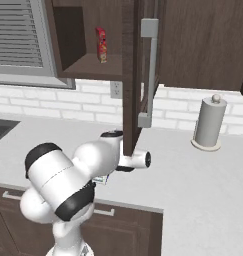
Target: Pick the yogurt and place it on the digital scale for weighing, and close the cabinet.
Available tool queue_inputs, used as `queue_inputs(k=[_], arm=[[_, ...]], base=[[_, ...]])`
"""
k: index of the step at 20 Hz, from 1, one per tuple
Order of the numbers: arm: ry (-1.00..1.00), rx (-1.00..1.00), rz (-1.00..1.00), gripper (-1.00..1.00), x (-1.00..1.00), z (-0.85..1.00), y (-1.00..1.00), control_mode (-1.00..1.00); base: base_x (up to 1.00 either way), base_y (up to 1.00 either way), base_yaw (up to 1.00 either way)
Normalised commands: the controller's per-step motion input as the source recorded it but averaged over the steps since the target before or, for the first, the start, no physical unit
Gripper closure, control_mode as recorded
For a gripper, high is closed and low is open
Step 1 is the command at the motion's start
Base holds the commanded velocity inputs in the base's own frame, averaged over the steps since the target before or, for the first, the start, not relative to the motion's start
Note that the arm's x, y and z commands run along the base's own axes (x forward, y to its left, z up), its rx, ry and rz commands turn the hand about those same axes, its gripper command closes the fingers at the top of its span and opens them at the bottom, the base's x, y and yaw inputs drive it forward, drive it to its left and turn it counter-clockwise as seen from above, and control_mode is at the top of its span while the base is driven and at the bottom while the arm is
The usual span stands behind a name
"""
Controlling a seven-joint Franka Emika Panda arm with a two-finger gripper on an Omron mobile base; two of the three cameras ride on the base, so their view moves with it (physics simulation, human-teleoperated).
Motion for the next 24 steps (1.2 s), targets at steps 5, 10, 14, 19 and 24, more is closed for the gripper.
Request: queue_inputs(k=[5, 10, 14, 19, 24], arm=[[0.0, 0.0, 0.0, 1.0, 0.16, -0.03, 0.0, -1.0], [0.0, 0.0, 0.0, 1.0, 0.0, -0.17, 0.0, -1.0], [0.0, 0.0, 0.0, -1.0, 0.0, -0.08, 0.0, -1.0], [0.0, 0.0, 0.0, -1.0, -0.04, 0.0, 0.0, -1.0], [-0.01, 0.0, 0.0, -1.0, -0.09, 0.0, 0.0, -1.0]], base=[[0.0, 0.0, 0.0], [0.0, 0.0, 0.0], [0.0, 0.0, 0.0], [0.0, 0.0, 0.0], [0.0, 0.0, 0.0]])
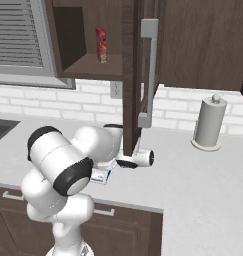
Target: Pick the yogurt and place it on the digital scale for weighing, and close the cabinet.
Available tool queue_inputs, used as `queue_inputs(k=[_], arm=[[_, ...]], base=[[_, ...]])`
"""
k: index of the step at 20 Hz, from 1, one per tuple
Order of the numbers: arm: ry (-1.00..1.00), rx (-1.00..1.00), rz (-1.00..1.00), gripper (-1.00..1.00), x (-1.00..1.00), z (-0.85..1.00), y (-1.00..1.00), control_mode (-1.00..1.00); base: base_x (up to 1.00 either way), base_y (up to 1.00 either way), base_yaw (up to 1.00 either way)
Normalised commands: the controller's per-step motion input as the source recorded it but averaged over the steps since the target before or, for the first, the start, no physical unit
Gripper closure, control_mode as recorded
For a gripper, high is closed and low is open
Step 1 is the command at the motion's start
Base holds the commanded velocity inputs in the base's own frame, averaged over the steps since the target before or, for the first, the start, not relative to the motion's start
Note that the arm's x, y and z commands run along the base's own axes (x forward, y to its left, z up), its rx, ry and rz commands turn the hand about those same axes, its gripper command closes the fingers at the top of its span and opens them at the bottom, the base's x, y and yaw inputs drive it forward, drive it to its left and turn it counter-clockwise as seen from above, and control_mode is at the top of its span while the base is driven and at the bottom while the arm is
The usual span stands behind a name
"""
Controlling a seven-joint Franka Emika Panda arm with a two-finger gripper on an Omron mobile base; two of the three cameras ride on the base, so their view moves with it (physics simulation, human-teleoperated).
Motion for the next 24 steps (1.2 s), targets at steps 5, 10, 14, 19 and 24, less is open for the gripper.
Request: queue_inputs(k=[5, 10, 14, 19, 24], arm=[[0.0, 0.0, 0.0, -1.0, -0.08, 0.0, -0.16, -1.0], [-0.13, 0.0, -0.06, -1.0, -0.55, 0.06, -0.28, -1.0], [-0.41, 0.0, -0.11, -1.0, -1.0, 0.35, -0.02, -1.0], [-0.44, 0.0, -0.14, -1.0, -1.0, 0.5, -0.05, -1.0], [-0.33, 0.0, -0.15, -1.0, -0.99, 0.82, -0.34, -1.0]], base=[[0.0, 0.0, 0.0], [0.0, 0.0, 0.0], [0.0, 0.0, 0.0], [0.0, 0.0, 0.0], [0.0, 0.0, 0.0]])
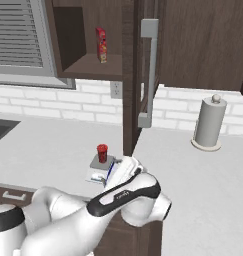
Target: Pick the yogurt and place it on the digital scale for weighing, and close the cabinet.
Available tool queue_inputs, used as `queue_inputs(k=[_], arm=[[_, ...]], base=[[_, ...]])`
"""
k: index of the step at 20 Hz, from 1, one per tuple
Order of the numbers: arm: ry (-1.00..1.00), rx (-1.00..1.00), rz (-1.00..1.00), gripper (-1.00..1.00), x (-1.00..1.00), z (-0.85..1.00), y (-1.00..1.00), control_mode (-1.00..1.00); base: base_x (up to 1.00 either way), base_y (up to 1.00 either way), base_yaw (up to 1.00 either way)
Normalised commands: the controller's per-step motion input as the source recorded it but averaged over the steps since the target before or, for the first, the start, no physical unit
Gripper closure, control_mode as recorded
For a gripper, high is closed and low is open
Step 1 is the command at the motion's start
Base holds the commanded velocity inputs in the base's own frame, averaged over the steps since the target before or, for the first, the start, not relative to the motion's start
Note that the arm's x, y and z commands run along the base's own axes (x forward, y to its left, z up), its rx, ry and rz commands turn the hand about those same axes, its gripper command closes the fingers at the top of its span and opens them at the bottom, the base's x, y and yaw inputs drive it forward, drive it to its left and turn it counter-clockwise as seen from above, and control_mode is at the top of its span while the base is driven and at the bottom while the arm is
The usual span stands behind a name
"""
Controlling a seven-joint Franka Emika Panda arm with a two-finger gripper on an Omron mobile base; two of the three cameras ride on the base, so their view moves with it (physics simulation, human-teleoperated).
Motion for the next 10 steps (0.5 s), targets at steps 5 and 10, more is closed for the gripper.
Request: queue_inputs(k=[5, 10], arm=[[-0.21, 0.09, -0.15, -1.0, -0.59, 0.54, -0.89, -1.0], [-0.24, 0.05, -0.14, -1.0, -0.29, 0.68, -0.84, -1.0]], base=[[0.0, 0.0, 0.0], [0.0, 0.0, 0.0]])
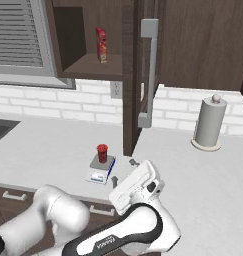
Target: Pick the yogurt and place it on the digital scale for weighing, and close the cabinet.
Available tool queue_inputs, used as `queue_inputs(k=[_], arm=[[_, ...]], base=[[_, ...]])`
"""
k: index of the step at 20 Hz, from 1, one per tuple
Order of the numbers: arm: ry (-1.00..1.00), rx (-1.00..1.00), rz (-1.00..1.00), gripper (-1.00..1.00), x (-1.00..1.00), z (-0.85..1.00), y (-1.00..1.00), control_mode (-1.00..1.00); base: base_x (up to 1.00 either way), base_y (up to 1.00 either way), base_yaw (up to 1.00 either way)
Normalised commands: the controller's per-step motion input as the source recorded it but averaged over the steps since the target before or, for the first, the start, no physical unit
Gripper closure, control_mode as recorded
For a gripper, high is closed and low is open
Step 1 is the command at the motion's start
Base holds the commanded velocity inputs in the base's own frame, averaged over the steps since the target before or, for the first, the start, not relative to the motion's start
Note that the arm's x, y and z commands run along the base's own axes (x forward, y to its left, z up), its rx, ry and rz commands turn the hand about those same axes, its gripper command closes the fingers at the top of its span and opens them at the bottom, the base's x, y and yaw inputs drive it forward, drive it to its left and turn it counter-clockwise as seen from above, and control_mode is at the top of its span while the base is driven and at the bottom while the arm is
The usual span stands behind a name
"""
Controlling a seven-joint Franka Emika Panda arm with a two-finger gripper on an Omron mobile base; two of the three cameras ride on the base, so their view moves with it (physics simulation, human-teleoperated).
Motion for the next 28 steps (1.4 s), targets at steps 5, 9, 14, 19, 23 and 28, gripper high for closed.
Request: queue_inputs(k=[5, 9, 14, 19, 23, 28], arm=[[-0.21, 0.02, -0.15, -1.0, 0.03, 0.3, -0.91, -1.0], [-0.21, 0.01, -0.08, -1.0, 0.05, 0.25, -0.98, -1.0], [-0.11, 0.0, -0.05, -1.0, 0.11, 0.46, -0.92, -1.0], [-0.06, -0.01, -0.1, -1.0, 0.14, 0.55, -0.55, -1.0], [-0.1, -0.01, -0.11, -1.0, 0.0, 0.96, -0.1, -1.0], [-0.09, 0.08, 0.02, -1.0, -0.11, 0.99, 0.27, -1.0]], base=[[0.0, 0.0, 0.0], [0.0, 0.0, 0.0], [0.0, 0.0, 0.0], [0.0, 0.0, 0.0], [0.0, 0.0, 0.0], [0.0, 0.0, 0.0]])
